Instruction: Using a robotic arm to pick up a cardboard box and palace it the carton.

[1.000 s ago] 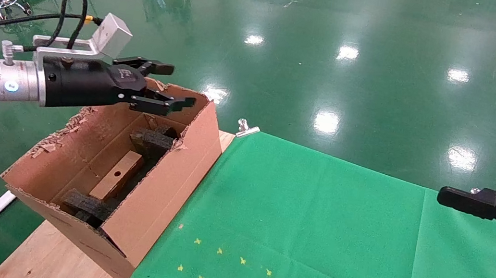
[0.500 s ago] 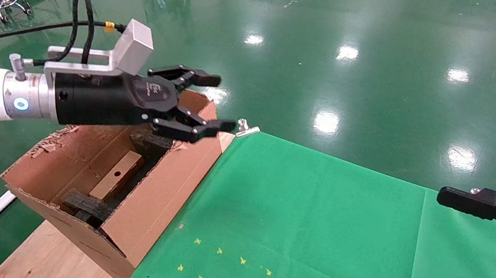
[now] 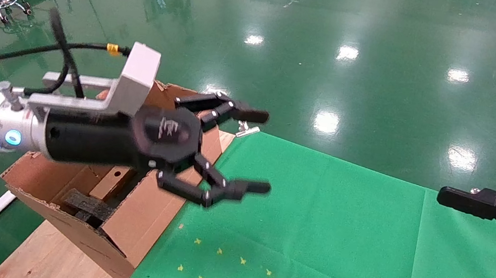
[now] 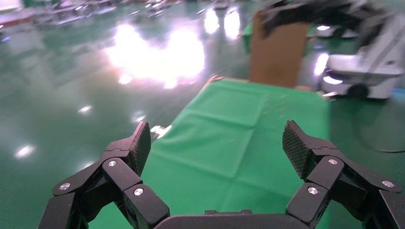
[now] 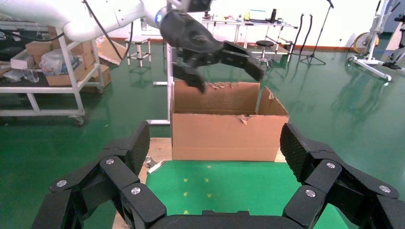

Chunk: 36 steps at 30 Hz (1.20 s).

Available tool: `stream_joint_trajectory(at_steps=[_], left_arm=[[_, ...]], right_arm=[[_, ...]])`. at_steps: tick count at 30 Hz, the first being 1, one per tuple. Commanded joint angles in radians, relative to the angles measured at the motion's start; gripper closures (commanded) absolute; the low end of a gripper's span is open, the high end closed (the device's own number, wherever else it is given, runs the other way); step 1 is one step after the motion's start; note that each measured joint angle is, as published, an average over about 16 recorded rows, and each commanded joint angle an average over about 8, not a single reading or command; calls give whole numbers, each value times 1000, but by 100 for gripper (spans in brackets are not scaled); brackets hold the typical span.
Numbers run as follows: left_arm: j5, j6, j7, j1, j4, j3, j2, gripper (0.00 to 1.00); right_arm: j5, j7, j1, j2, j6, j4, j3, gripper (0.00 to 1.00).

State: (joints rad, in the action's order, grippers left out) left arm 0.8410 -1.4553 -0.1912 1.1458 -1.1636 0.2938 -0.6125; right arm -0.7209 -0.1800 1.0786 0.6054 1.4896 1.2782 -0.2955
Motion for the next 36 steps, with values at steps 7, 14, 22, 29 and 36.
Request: stream_joint_trajectory(at_steps=[7, 14, 22, 29, 36], left_arm=[[-104, -38, 3, -67, -114, -13, 1, 0], [-139, -50, 4, -88, -149, -18, 2, 0], [-125, -45, 4, -80, -134, -16, 2, 0], [-118, -42, 3, -76, -127, -15, 1, 0], [-113, -41, 3, -73, -122, -15, 1, 0]], right_arm=[[0, 0, 0, 0, 0, 0, 0, 0], [0, 0, 0, 0, 0, 0, 0, 0], [1, 0, 0, 0, -1, 0, 0, 0], [1, 0, 0, 0, -1, 0, 0, 0], [1, 0, 0, 0, -1, 0, 0, 0]])
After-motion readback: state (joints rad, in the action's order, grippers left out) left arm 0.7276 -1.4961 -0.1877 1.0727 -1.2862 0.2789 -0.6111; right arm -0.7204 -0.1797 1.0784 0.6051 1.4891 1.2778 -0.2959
